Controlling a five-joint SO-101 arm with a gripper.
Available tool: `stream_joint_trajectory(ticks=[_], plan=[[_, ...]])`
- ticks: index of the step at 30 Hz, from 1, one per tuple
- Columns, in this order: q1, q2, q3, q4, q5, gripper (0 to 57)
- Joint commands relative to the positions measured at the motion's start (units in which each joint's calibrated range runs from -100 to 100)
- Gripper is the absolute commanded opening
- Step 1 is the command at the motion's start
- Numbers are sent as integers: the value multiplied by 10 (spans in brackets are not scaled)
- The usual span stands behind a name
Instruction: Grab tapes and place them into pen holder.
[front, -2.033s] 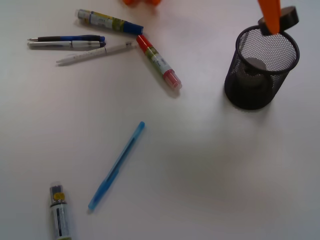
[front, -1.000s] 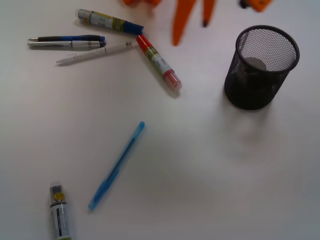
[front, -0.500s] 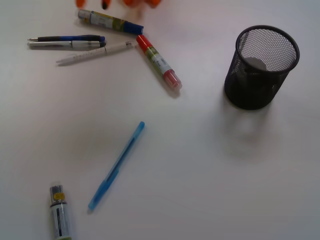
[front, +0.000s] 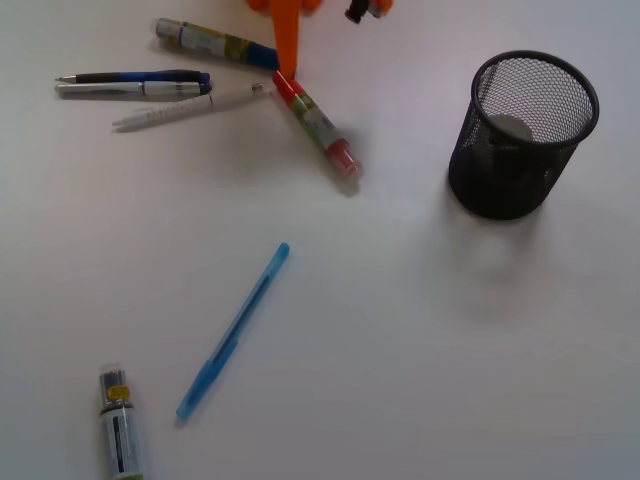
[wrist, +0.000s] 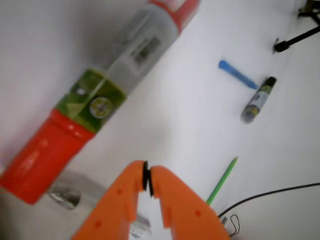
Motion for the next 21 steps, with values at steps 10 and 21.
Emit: stream_joint_trajectory(ticks=[10,21], plan=[[-16,-106,10,150,-8,2],[-17,-107,9,154,-9,2]])
